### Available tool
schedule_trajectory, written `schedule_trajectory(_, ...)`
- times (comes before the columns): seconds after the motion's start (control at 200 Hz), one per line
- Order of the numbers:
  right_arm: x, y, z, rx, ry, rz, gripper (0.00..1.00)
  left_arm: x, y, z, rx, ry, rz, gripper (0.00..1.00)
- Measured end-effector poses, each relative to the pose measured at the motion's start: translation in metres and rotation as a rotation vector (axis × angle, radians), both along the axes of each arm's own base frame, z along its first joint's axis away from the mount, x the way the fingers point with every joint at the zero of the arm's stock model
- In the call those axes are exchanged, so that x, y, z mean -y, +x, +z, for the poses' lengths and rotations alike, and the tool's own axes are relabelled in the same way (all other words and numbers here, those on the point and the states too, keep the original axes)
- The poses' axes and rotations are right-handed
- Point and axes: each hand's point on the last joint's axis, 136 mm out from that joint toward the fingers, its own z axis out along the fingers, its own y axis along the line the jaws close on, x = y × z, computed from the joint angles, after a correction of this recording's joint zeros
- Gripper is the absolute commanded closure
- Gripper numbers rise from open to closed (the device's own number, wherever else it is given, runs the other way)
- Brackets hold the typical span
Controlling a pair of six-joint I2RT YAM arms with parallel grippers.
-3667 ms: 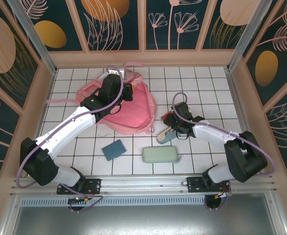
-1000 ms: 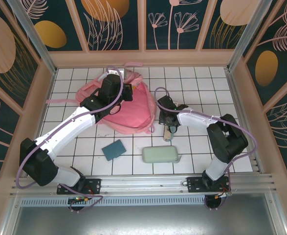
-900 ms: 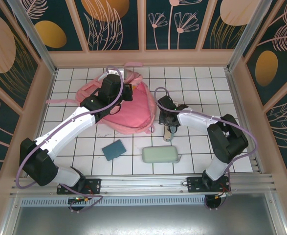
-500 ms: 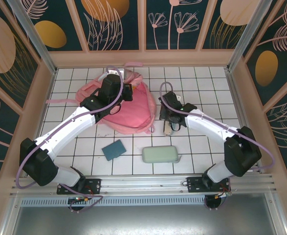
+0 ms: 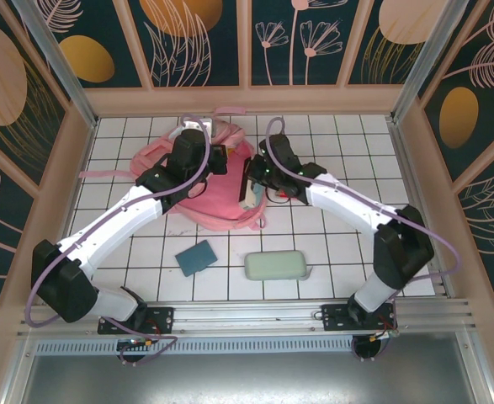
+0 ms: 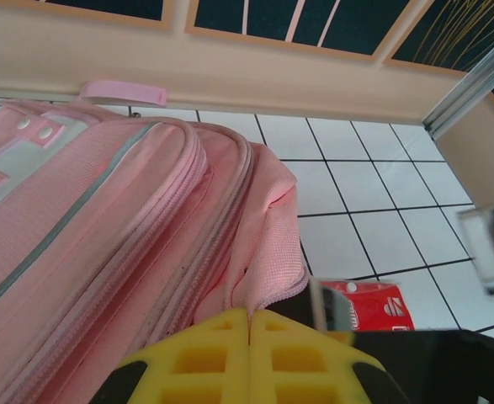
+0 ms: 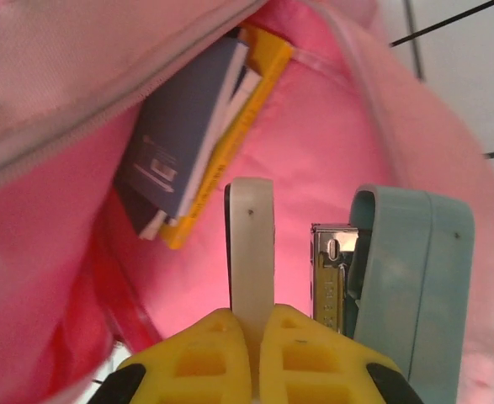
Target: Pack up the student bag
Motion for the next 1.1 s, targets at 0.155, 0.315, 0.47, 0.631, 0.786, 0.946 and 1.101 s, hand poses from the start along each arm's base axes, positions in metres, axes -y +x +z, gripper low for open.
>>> schedule_trajectory(0.155, -0.016, 0.019, -0.022, -0.064, 0.108, -0.052, 1.00, -0.002, 0.001, 0.002, 0.004, -0.007, 0.006, 1.00)
schedule_trajectory(0.315, -0.028, 0.041, -0.053, -0.141, 0.177, -0.125, 1.00, -0.002, 0.001, 0.002, 0.004, -0.008, 0.006, 1.00)
schedule_trajectory(0.47, -0.037, 0.065, -0.068, -0.175, 0.248, -0.199, 1.00, -0.002, 0.001, 0.002, 0.006, -0.009, 0.006, 1.00)
schedule_trajectory(0.631, -0.042, 0.089, -0.077, -0.185, 0.288, -0.266, 1.00, -0.002, 0.000, 0.001, 0.004, -0.010, 0.003, 1.00)
schedule_trajectory(0.786, -0.059, 0.116, -0.077, -0.173, 0.317, -0.280, 0.84, -0.002, 0.000, 0.001, 0.003, -0.009, 0.003, 1.00)
schedule_trajectory(0.946, -0.065, 0.122, -0.076, -0.169, 0.318, -0.269, 0.50, -0.002, 0.001, 0.001, 0.004, -0.010, 0.003, 1.00)
schedule_trajectory(1.101, -0.064, 0.120, -0.077, -0.161, 0.303, -0.260, 0.42, -0.002, 0.001, 0.002, 0.006, -0.011, 0.006, 1.00)
